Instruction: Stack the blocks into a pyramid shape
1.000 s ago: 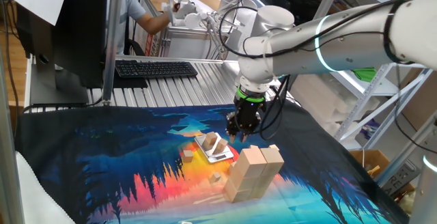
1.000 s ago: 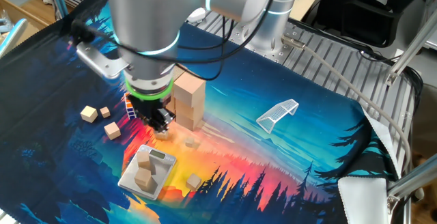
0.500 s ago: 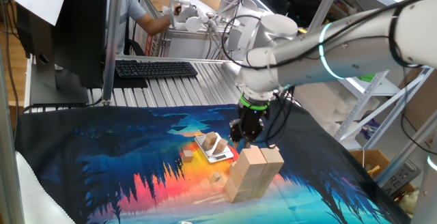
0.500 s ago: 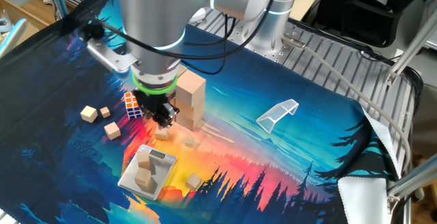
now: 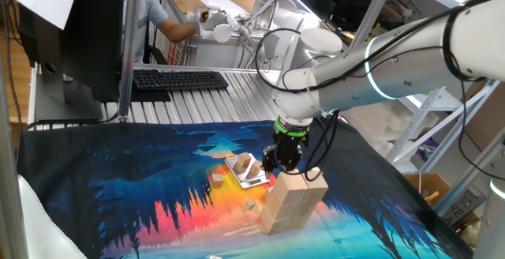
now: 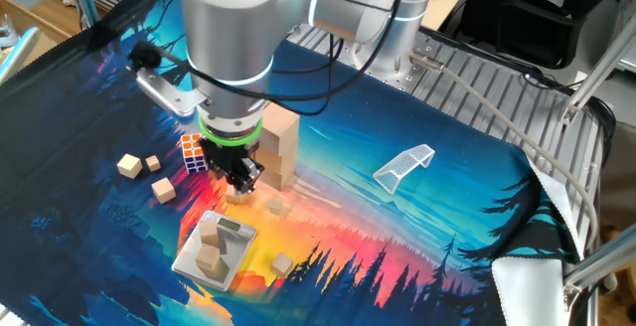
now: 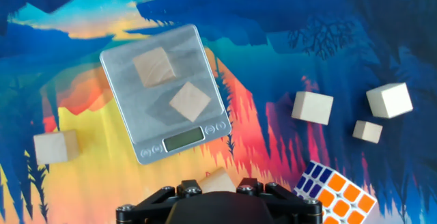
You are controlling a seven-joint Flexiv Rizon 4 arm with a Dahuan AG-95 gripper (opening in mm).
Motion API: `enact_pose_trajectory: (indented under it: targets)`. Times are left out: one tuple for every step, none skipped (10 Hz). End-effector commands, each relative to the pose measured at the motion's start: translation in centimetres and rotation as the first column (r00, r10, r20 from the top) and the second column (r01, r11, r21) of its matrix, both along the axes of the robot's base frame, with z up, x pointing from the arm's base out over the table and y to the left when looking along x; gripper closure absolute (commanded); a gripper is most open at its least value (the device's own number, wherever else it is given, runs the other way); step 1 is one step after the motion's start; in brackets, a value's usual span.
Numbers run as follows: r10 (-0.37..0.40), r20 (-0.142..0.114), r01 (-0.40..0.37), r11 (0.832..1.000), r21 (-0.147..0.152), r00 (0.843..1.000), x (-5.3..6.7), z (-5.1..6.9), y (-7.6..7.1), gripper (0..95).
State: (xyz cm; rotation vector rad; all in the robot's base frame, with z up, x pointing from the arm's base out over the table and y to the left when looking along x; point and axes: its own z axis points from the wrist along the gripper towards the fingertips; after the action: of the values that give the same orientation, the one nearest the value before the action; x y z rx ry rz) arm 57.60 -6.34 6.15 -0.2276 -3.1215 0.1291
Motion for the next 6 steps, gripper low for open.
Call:
enact_pose_trajectory:
  targets:
    - [0.016, -0.009, -0.016, 1.0, 0.001, 1.0, 0.1, -0.5, 0.1, 57.0]
    - [0.027, -0.015, -0.027, 1.0, 0.0, 1.0, 0.1, -0.9, 0.1, 57.0]
    - [0.036, -0.018, -0.036, 0.999, -0.003, 0.999, 0.1, -1.3, 0.2, 57.0]
    - [0.057, -0.026, -0.057, 0.998, -0.016, 0.998, 0.1, -1.7, 0.2, 57.0]
    - [0.064, -0.027, -0.065, 0.998, -0.018, 0.998, 0.0, -2.1, 0.2, 57.0]
    - [0.081, -0.028, -0.082, 0.996, -0.021, 0.996, -0.1, -2.6, 0.2, 57.0]
